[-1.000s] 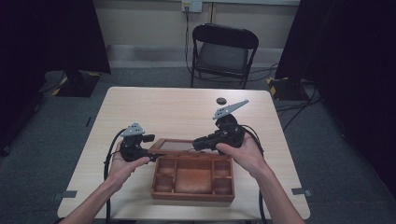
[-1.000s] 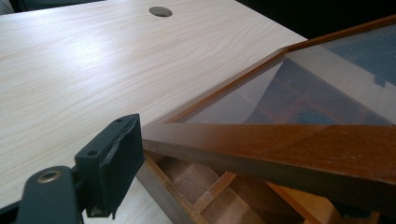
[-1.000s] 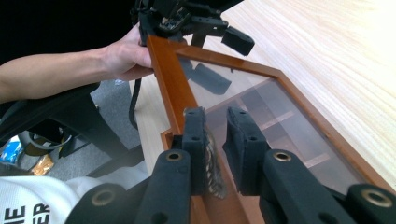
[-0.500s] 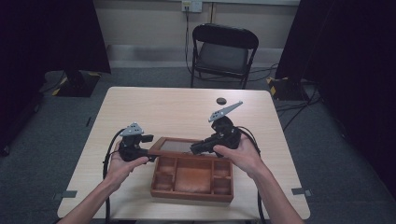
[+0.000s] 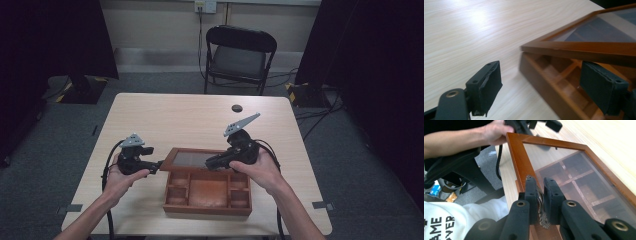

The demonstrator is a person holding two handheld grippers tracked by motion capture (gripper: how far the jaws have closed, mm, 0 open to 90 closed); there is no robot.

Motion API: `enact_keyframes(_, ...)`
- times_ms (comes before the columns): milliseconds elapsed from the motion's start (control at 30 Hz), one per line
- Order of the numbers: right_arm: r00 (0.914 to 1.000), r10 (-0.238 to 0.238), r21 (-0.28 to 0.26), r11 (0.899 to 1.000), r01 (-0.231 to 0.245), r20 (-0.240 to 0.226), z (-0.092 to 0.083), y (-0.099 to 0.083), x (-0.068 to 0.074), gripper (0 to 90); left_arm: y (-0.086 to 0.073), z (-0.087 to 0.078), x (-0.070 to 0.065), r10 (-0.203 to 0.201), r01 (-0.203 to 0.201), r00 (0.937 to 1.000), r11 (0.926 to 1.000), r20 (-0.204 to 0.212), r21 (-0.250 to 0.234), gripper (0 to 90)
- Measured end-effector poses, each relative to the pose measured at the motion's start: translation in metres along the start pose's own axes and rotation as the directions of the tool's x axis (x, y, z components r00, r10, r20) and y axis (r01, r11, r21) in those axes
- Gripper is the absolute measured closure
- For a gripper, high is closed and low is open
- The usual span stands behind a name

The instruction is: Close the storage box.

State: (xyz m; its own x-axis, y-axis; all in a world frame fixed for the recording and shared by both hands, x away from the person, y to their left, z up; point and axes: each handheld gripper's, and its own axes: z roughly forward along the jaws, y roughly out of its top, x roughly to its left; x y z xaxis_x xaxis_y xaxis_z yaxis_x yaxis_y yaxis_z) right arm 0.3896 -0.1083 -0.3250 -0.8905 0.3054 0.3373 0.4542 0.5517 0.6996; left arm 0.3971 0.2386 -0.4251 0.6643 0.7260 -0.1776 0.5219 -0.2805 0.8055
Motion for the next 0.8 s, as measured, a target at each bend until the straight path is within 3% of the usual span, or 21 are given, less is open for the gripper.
enact_keyframes(200, 0.9998, -0.017, 0.014, 1.0, 0.017, 0.009, 0.004, -0.007, 0.005, 82.3, -0.002, -0.006, 0.019, -0.04, 0.04, 0.9985, 0.9992, -0.038, -0.008, 17.5)
enact_keyframes(400, 0.9988, -0.037, 0.065, 0.997, 0.034, 0.031, 0.012, -0.015, 0.013, 82.2, -0.01, -0.004, 0.032, -0.035, 0.039, 0.998, 0.9971, -0.052, 0.066, 17.2)
enact_keyframes(533, 0.9984, -0.043, 0.066, 0.997, 0.04, 0.038, 0.014, -0.02, 0.015, 82.2, -0.016, -0.005, 0.039, -0.069, 0.073, 0.9959, 0.9949, -0.059, 0.07, 17.2)
enact_keyframes(667, 0.9975, -0.044, 0.03, 0.999, 0.042, 0.056, 0.015, -0.026, 0.018, 82.1, -0.02, -0.006, 0.045, -0.092, 0.097, 0.9926, 0.9928, -0.08, 0.069, 17.2)
enact_keyframes(800, 0.9957, -0.056, 0.048, 0.997, 0.052, 0.073, 0.021, -0.034, 0.023, 82.0, -0.023, -0.006, 0.05, -0.107, 0.114, 0.9898, 0.9905, -0.095, 0.076, 17.4)
